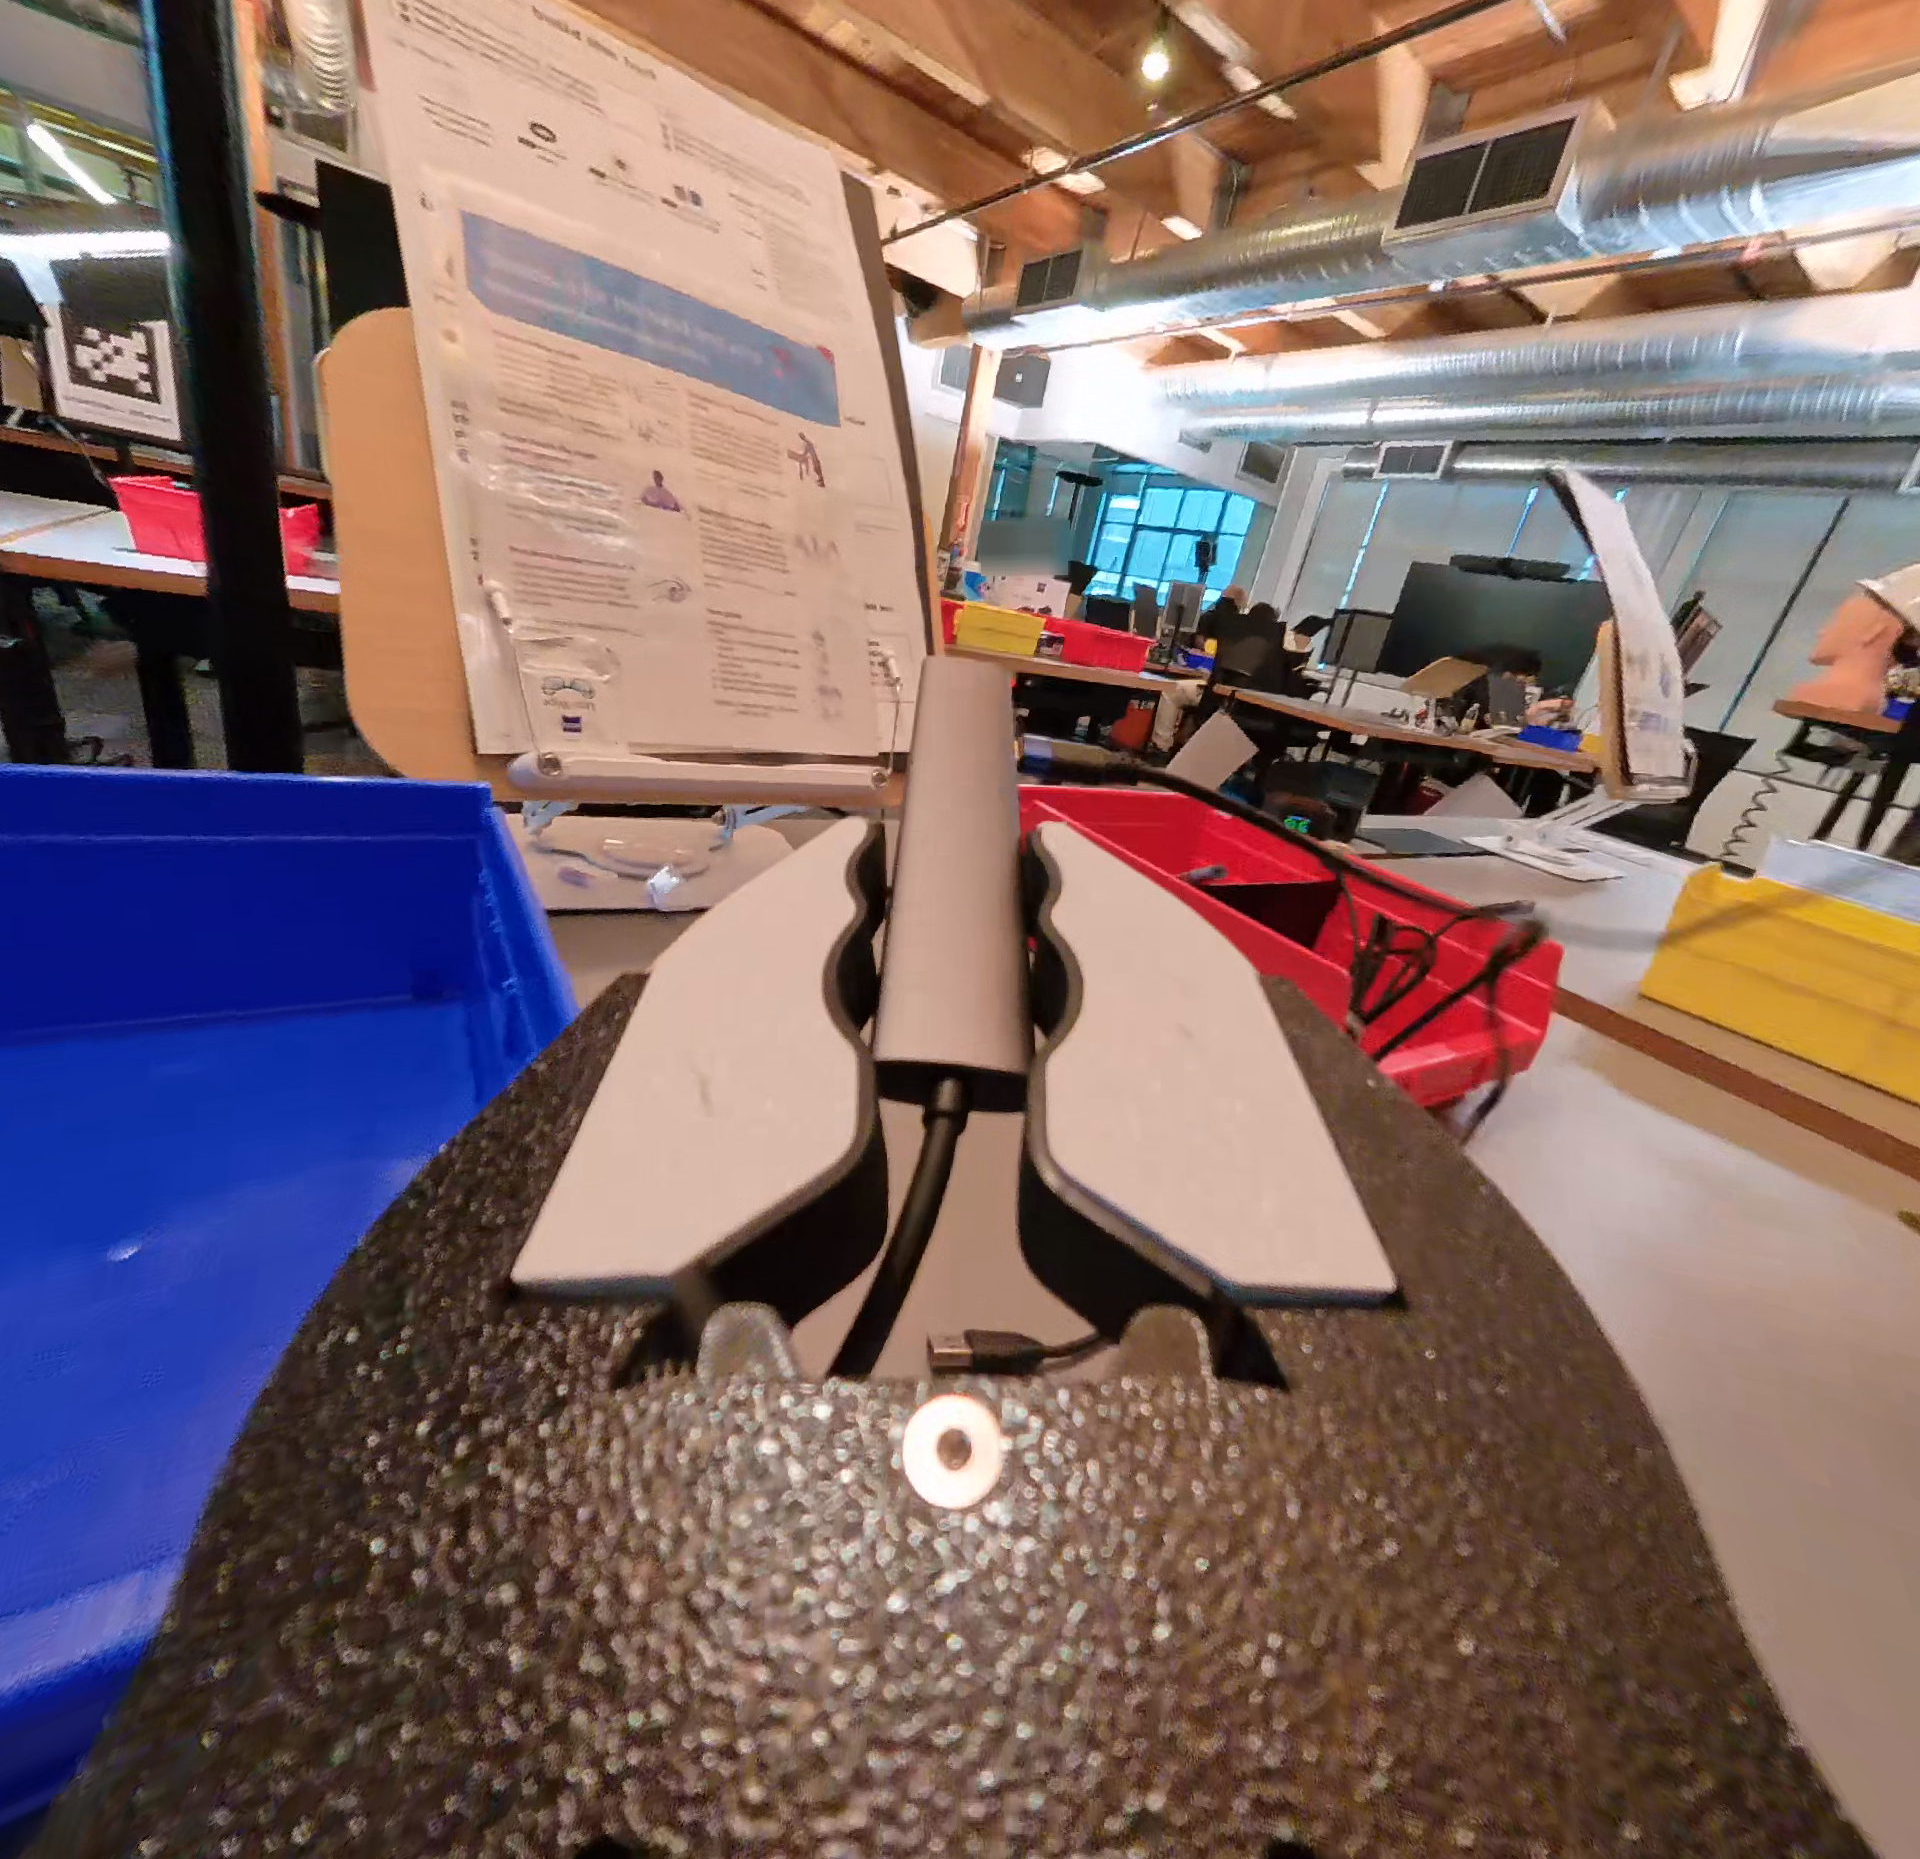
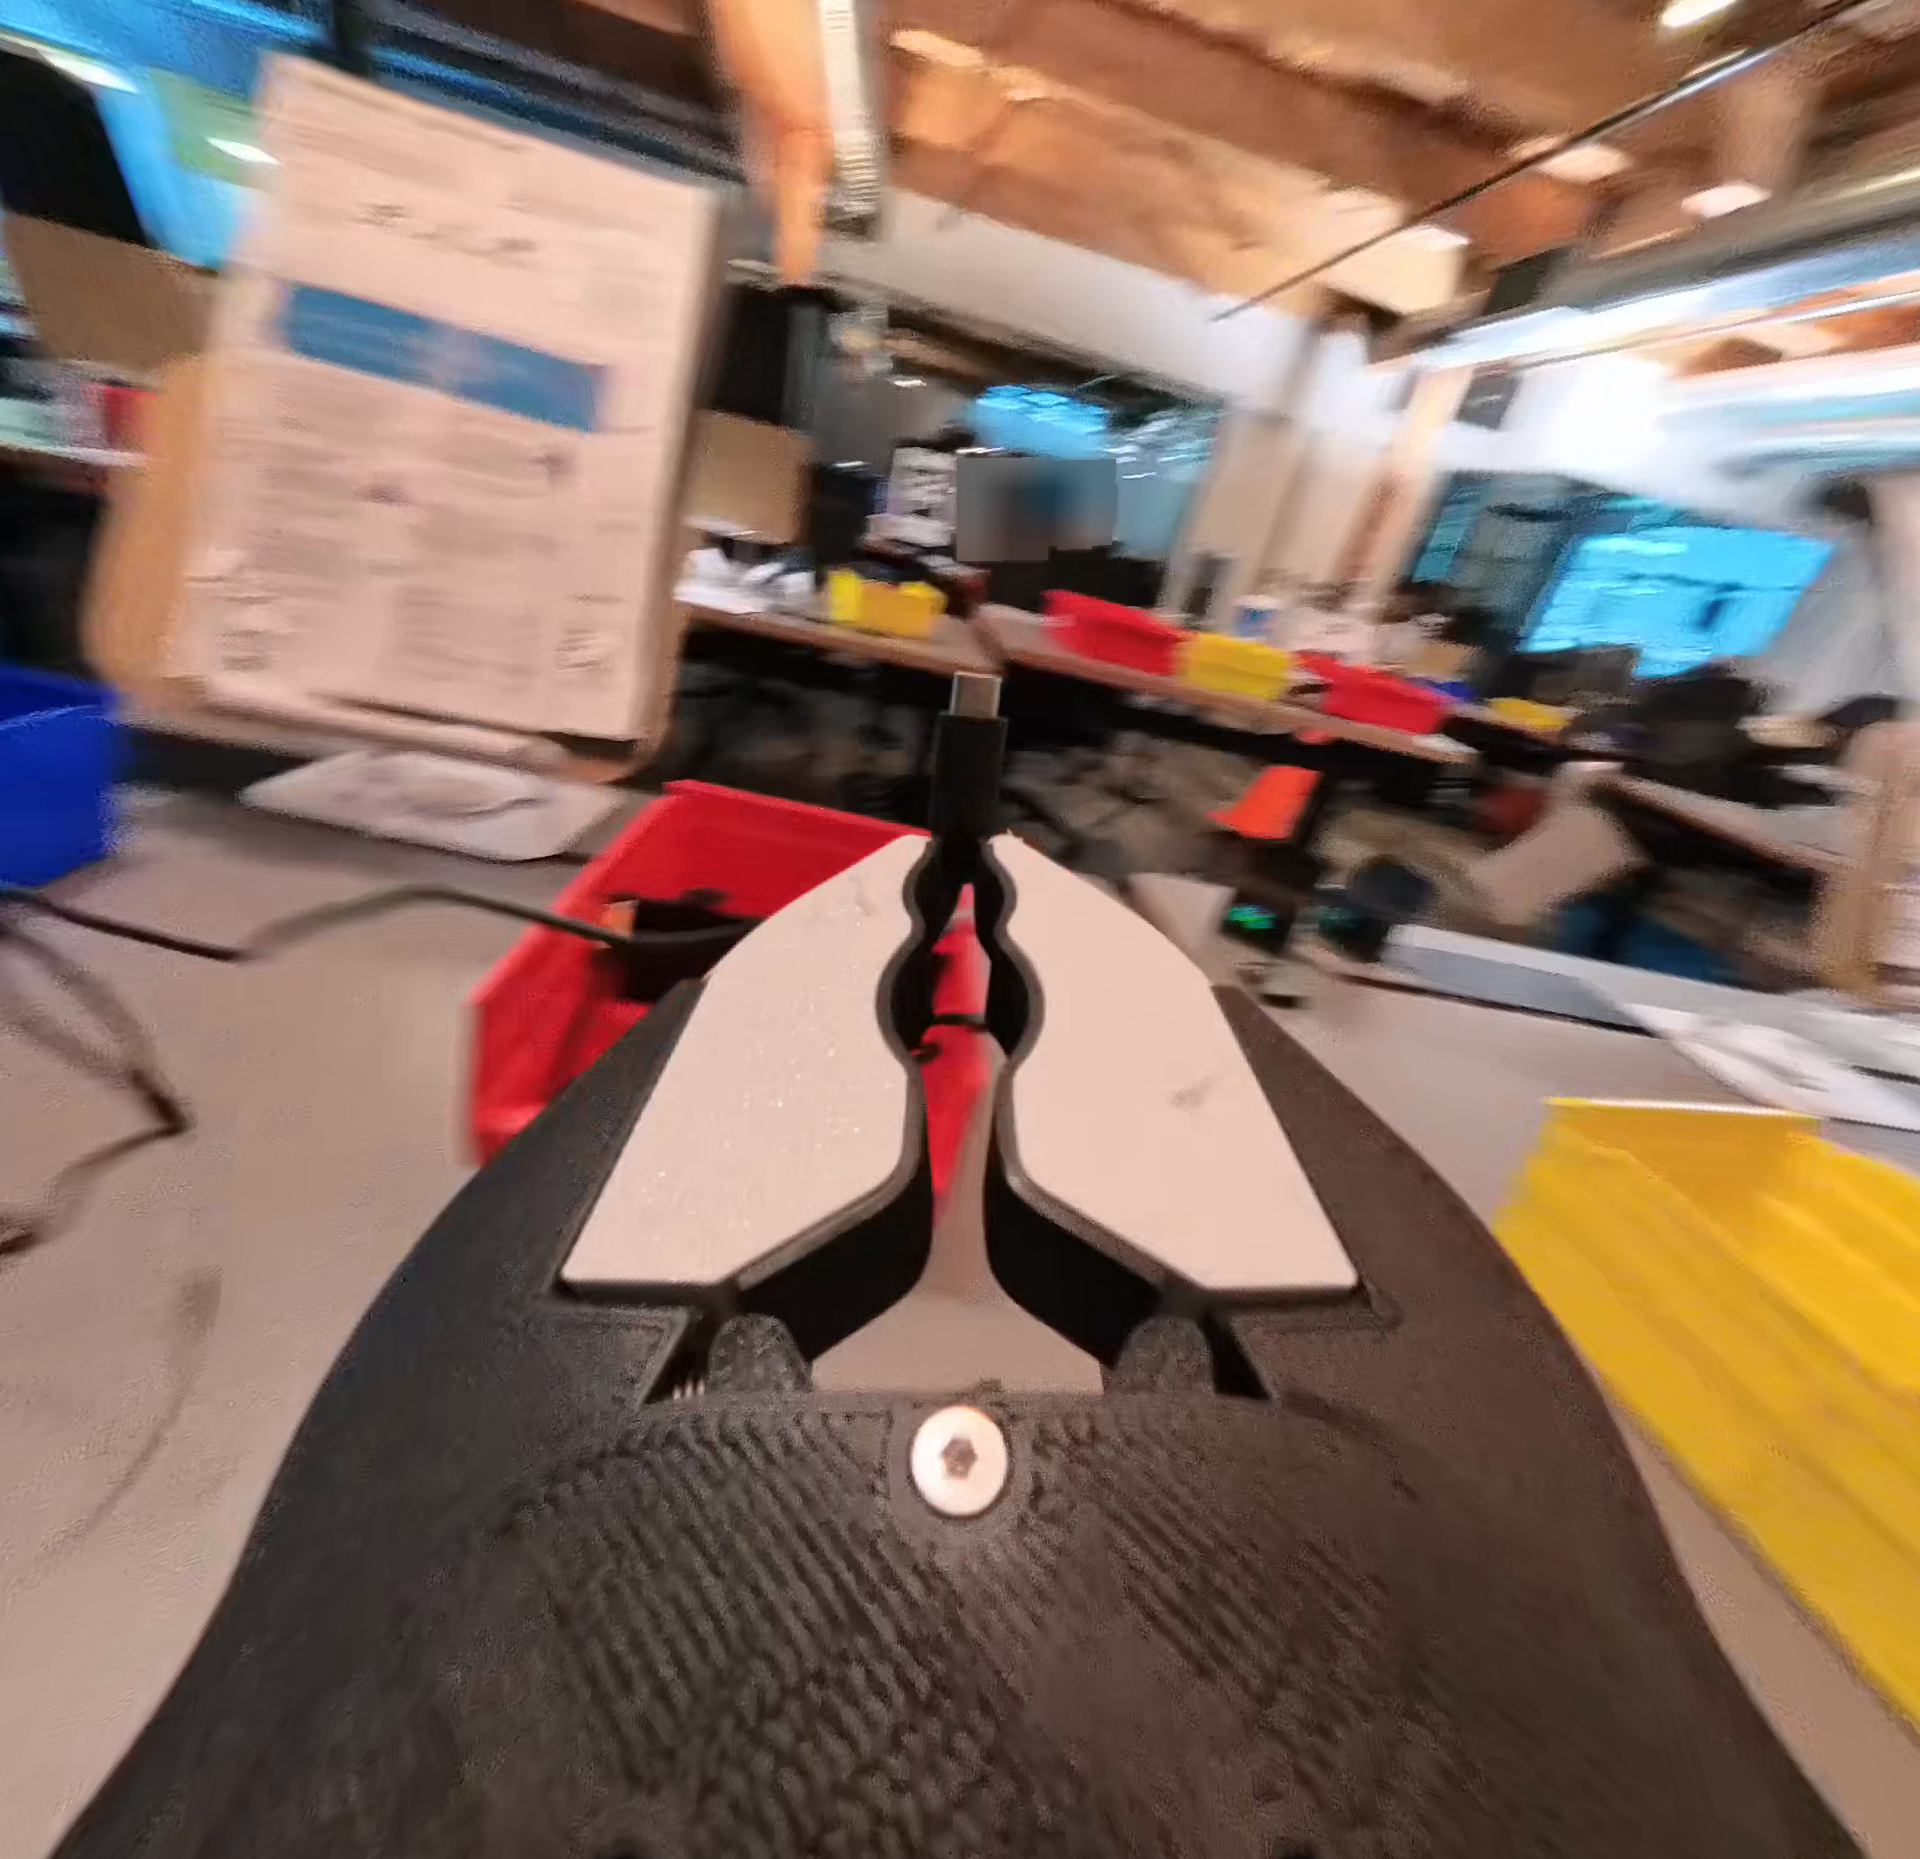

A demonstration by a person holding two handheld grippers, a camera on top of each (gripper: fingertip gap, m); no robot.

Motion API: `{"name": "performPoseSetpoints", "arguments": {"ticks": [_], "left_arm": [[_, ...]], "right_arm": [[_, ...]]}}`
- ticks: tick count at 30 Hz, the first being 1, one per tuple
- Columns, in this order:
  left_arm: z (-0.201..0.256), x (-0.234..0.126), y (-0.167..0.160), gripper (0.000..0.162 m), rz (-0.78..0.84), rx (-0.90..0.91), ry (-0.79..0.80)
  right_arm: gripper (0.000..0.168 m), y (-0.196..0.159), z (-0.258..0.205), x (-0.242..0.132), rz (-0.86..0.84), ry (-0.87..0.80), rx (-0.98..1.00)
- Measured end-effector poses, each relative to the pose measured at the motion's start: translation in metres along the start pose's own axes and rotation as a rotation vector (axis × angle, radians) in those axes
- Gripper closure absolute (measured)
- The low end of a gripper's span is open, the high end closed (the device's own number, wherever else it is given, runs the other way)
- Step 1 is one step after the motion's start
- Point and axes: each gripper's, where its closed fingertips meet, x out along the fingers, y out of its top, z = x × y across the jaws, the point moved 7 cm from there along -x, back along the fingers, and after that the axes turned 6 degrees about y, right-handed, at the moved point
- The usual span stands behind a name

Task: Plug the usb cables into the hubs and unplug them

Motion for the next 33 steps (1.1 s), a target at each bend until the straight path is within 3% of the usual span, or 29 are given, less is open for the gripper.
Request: {"name": "performPoseSetpoints", "arguments": {"ticks": [2, 6, 9, 11, 14, 17, 22, 24, 28, 33], "left_arm": [[0.006, 0.002, -0.002, 0.138, -0.033, 0.015, -0.048], [0.017, 0.003, -0.005, 0.138, -0.029, 0.031, -0.081], [0.021, 0.004, -0.004, 0.138, -0.036, 0.028, -0.130], [0.023, 0.005, -0.007, 0.138, -0.048, 0.029, -0.152], [0.043, 0.006, -0.012, 0.138, -0.071, -0.030, -0.430], [0.059, 0.006, -0.022, 0.138, -0.092, -0.070, -0.531], [0.076, 0.007, -0.041, 0.138, -0.139, -0.022, -0.553], [0.080, 0.005, -0.042, 0.138, -0.137, -0.016, -0.596], [0.075, 0.005, -0.040, 0.138, -0.136, 0.037, -0.576], [0.057, 0.007, -0.031, 0.138, -0.095, 0.006, -0.526]], "right_arm": [[0.163, 0.010, 0.030, -0.001, 0.008, -0.117, -0.006], [0.163, 0.033, 0.069, 0.033, -0.090, -0.160, -0.077], [0.163, 0.056, 0.059, 0.068, -0.043, 0.056, -0.040], [0.163, 0.076, 0.049, 0.087, -0.039, 0.107, -0.067], [0.162, 0.104, 0.053, 0.114, -0.004, 0.122, -0.042], [0.163, 0.121, 0.021, 0.139, 0.035, 0.384, 0.181], [0.163, 0.124, -0.079, 0.146, 0.051, 0.694, 0.234], [0.163, 0.126, -0.089, 0.150, 0.082, 0.665, 0.176], [0.163, 0.142, -0.050, 0.169, 0.135, 0.448, 0.070], [0.163, 0.200, 0.008, 0.168, 0.287, 0.335, 0.122]]}}
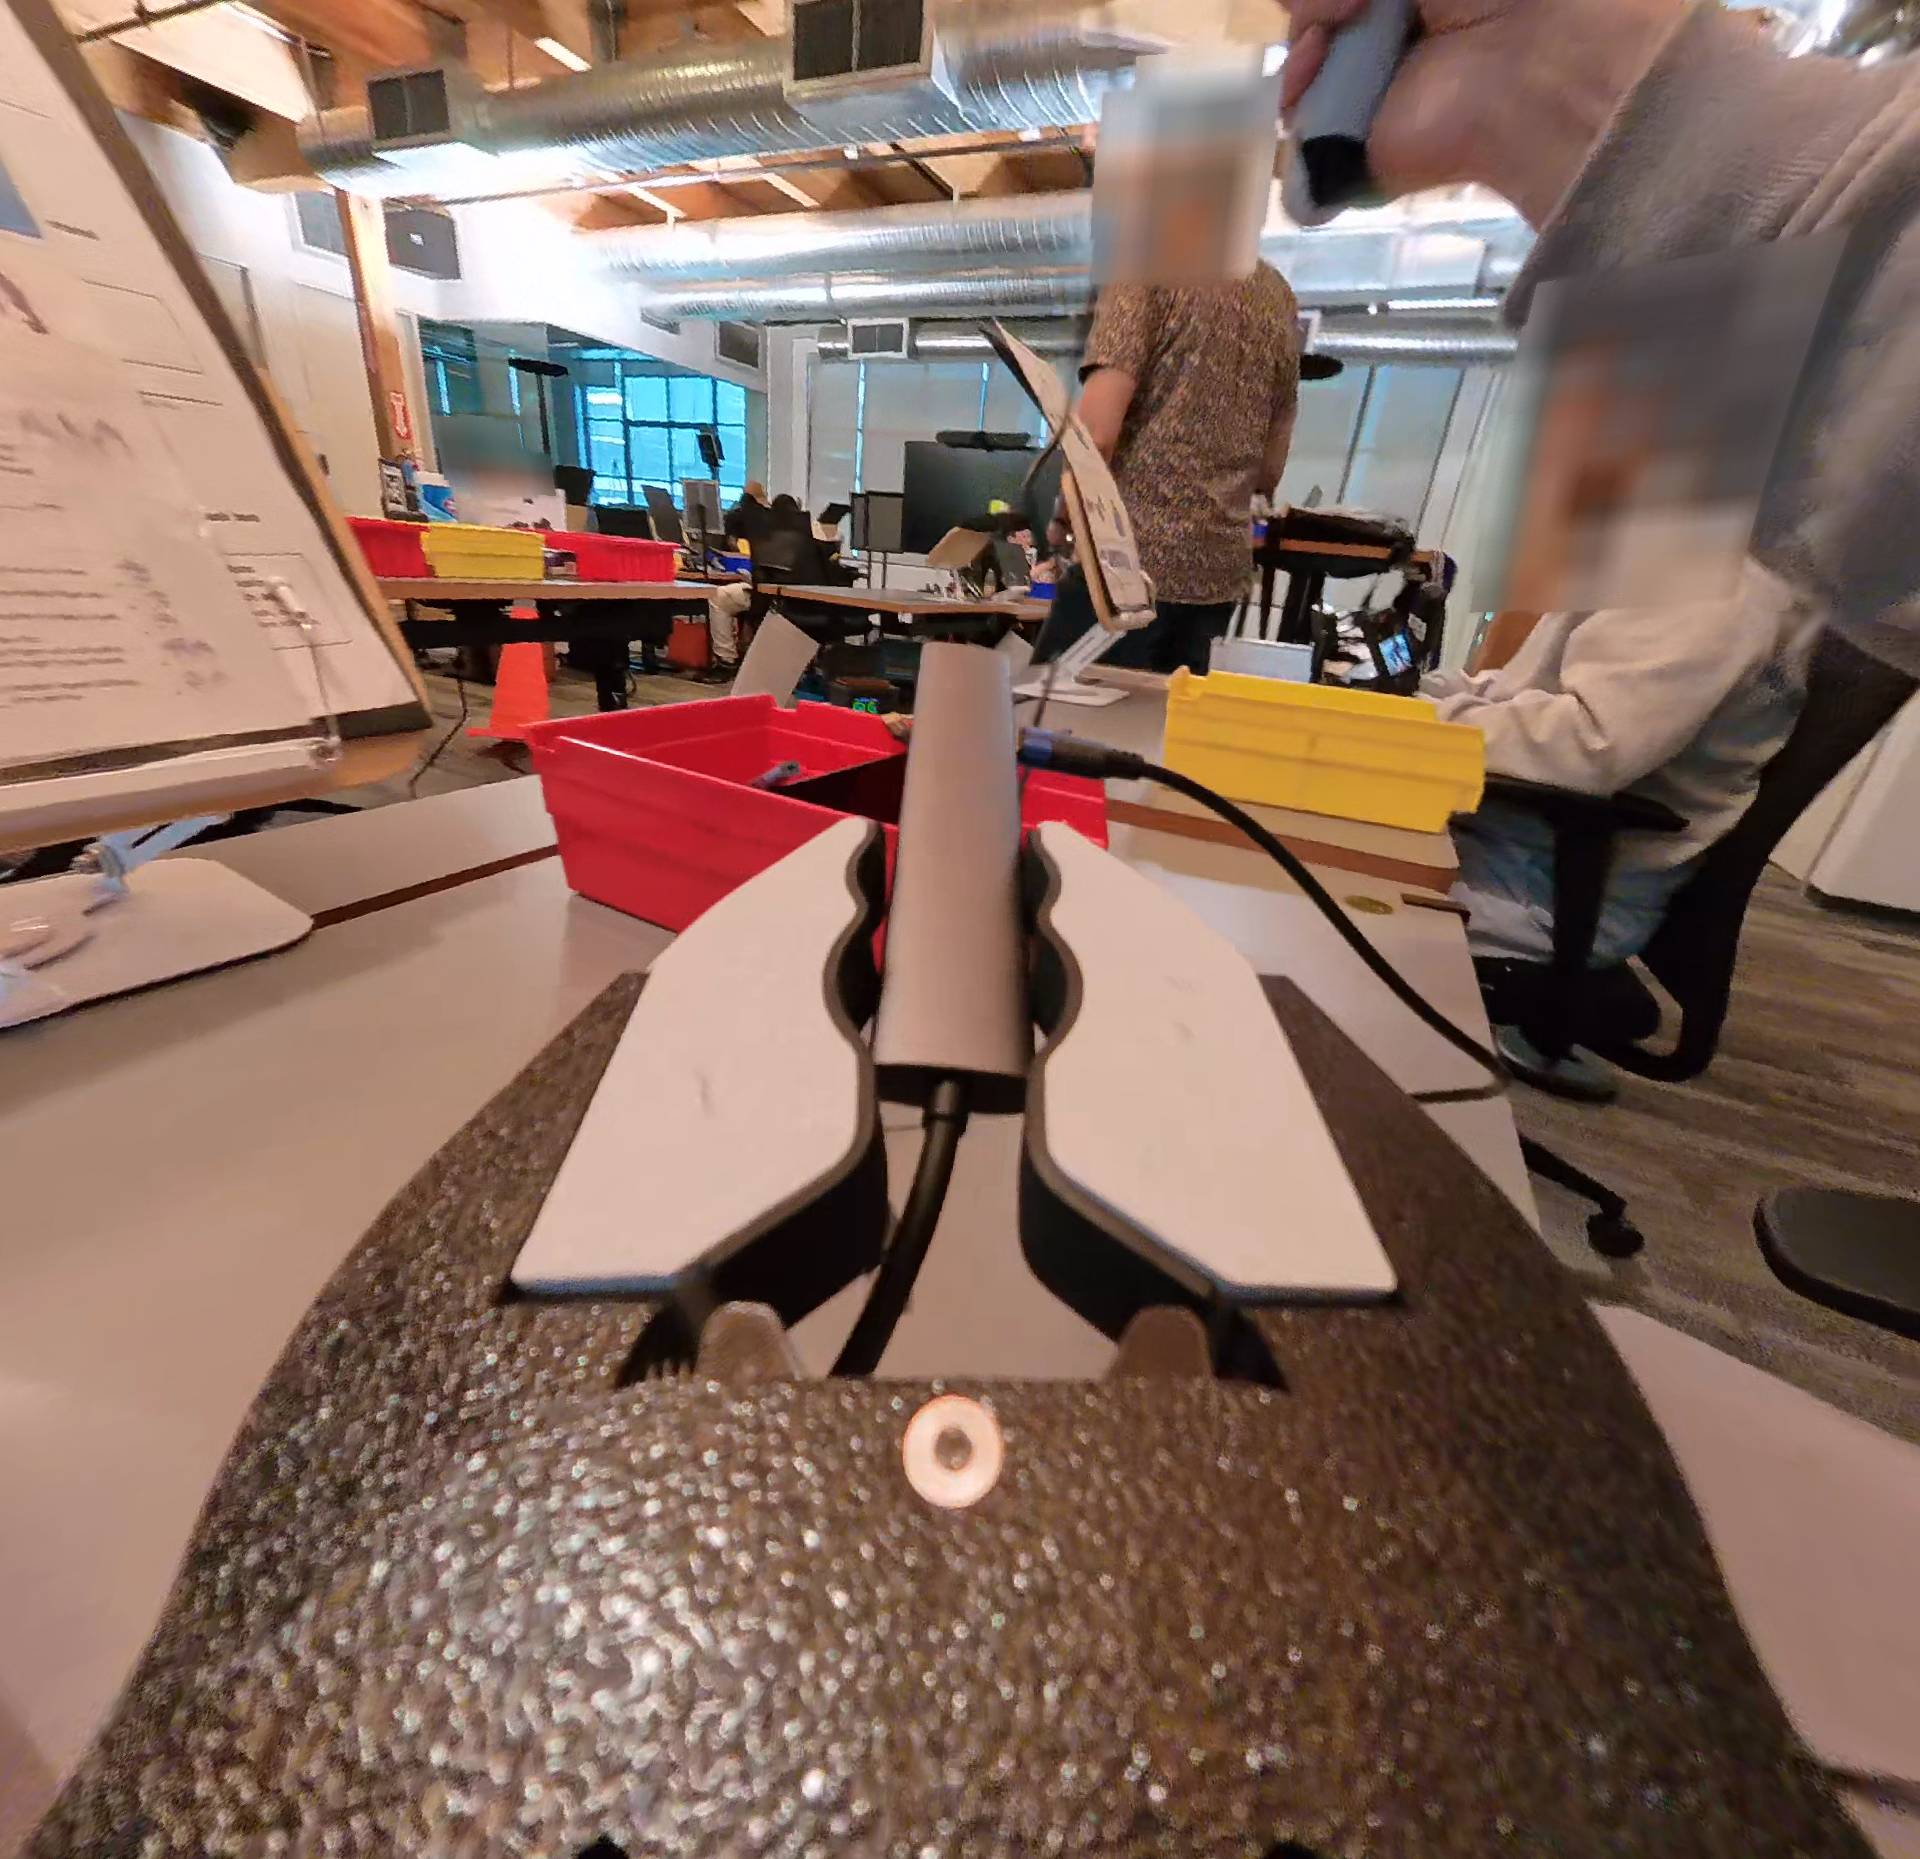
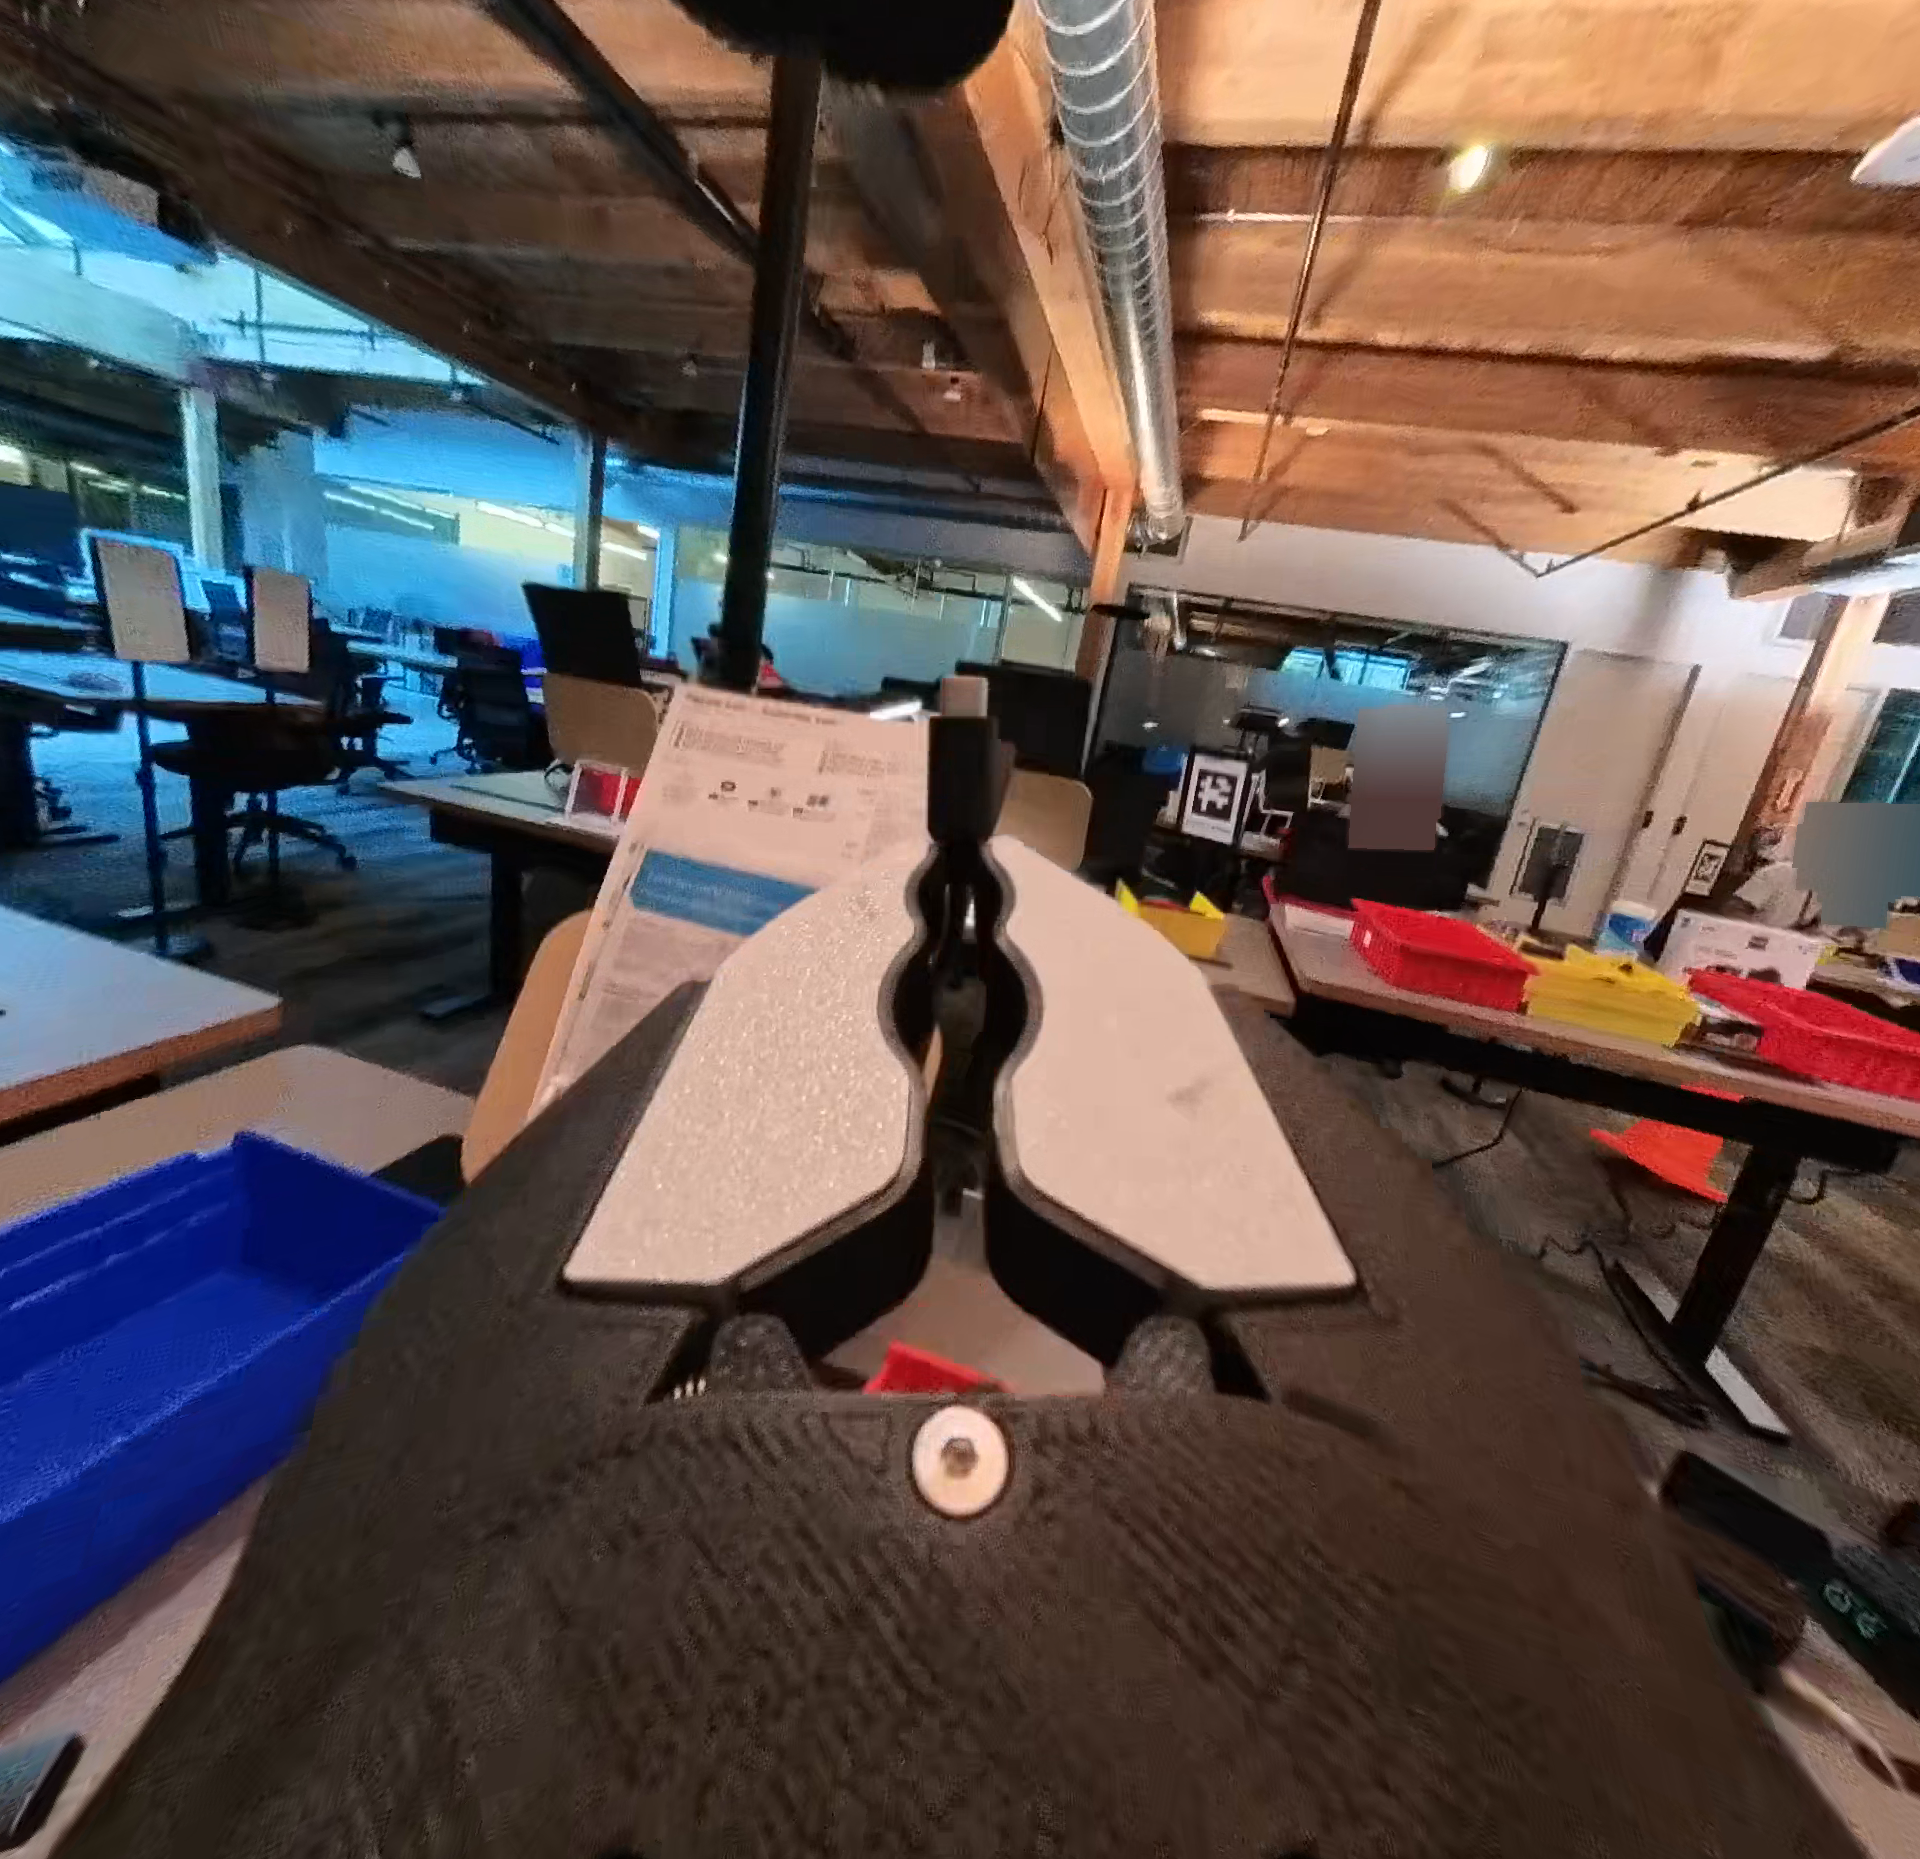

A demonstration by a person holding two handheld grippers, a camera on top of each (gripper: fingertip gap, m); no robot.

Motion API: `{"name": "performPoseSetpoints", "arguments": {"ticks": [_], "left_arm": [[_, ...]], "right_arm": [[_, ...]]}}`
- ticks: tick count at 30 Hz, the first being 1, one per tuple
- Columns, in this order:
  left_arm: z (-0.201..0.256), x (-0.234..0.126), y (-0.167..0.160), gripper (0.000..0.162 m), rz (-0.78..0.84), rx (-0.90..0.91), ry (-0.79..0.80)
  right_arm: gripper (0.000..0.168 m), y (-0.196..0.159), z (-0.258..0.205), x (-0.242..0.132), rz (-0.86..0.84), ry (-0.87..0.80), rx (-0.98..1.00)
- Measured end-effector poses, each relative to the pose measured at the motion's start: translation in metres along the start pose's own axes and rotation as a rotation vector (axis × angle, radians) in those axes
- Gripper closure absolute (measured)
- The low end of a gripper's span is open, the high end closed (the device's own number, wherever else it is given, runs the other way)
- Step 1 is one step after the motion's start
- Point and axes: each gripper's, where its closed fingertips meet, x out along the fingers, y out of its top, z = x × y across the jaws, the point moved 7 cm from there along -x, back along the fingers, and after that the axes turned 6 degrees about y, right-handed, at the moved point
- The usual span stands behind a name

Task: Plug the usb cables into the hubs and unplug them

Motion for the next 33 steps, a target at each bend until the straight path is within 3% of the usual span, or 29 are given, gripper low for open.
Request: {"name": "performPoseSetpoints", "arguments": {"ticks": [9, 13, 17, 26, 29, 32, 33], "left_arm": [[-0.017, -0.006, 0.000, 0.138, 0.024, -0.068, 0.029], [-0.012, -0.003, -0.003, 0.138, 0.014, -0.065, 0.013], [-0.009, -0.002, -0.005, 0.138, 0.005, -0.053, 0.004], [-0.013, -0.004, -0.004, 0.138, 0.007, -0.063, 0.006], [-0.012, -0.003, -0.004, 0.138, 0.004, -0.063, 0.000], [-0.011, -0.003, -0.004, 0.138, -0.003, -0.054, -0.009], [-0.011, -0.003, -0.005, 0.138, -0.005, -0.056, -0.010]], "right_arm": [[0.163, 0.124, 0.051, 0.034, 0.047, -0.054, -0.120], [0.163, 0.127, 0.063, 0.070, -0.093, -0.066, -0.186], [0.166, 0.131, 0.068, 0.089, -0.063, -0.070, -0.225], [0.168, 0.085, 0.077, 0.090, -0.148, -0.076, -0.219], [0.168, 0.038, 0.049, 0.076, -0.297, 0.093, -0.171], [0.168, -0.042, 0.002, 0.040, -0.676, 0.400, -0.088], [0.168, -0.067, -0.008, 0.025, -0.729, 0.386, -0.125]]}}
